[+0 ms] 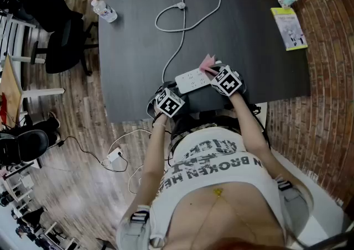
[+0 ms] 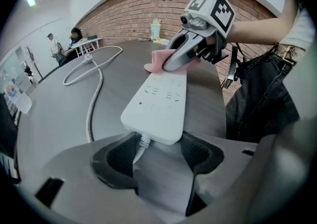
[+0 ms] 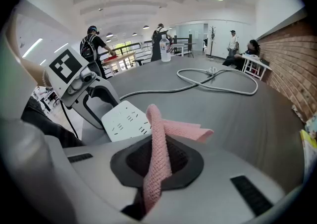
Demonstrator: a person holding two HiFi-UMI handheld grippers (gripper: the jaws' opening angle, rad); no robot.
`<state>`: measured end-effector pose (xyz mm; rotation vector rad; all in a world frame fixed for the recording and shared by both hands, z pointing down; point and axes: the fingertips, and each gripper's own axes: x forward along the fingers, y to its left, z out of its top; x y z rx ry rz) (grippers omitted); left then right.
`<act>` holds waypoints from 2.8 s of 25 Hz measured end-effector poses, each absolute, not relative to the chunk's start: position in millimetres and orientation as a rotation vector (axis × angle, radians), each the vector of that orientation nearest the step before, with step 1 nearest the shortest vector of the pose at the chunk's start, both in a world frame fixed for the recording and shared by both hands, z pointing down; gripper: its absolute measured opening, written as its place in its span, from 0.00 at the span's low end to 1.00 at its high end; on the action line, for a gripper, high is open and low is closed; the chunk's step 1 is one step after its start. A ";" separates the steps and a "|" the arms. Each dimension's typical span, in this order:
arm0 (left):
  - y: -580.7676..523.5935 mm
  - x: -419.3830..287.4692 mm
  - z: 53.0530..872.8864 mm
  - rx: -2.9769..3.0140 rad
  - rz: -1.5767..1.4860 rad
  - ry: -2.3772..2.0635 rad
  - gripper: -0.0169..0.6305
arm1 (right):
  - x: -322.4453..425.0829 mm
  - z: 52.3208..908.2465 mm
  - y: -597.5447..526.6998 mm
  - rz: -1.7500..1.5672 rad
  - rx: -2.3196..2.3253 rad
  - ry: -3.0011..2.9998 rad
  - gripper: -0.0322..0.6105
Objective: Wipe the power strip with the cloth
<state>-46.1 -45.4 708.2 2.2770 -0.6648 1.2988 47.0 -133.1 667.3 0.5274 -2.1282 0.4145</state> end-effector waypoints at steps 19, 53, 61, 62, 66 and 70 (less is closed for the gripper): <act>-45.9 -45.8 707.3 2.278 1.296 -0.666 0.44 | 99.0 667.2 -148.9 0.434 0.687 -2.035 0.08; -45.5 -46.3 707.7 2.278 1.293 -0.667 0.44 | 41.6 630.8 -127.8 0.382 0.642 -2.193 0.08; -46.5 -46.8 708.4 2.273 1.300 -0.672 0.44 | -38.5 623.1 -68.4 0.450 0.256 -2.340 0.08; -46.9 -47.6 709.3 2.272 1.303 -0.677 0.44 | -43.5 626.7 -62.9 0.447 0.216 -2.328 0.08; -46.9 -47.2 708.5 2.274 1.300 -0.678 0.44 | -56.2 641.6 -47.8 0.423 0.108 -2.271 0.08; -47.6 -48.3 709.3 2.275 1.305 -0.684 0.44 | -62.1 654.7 -41.6 0.453 0.070 -2.227 0.08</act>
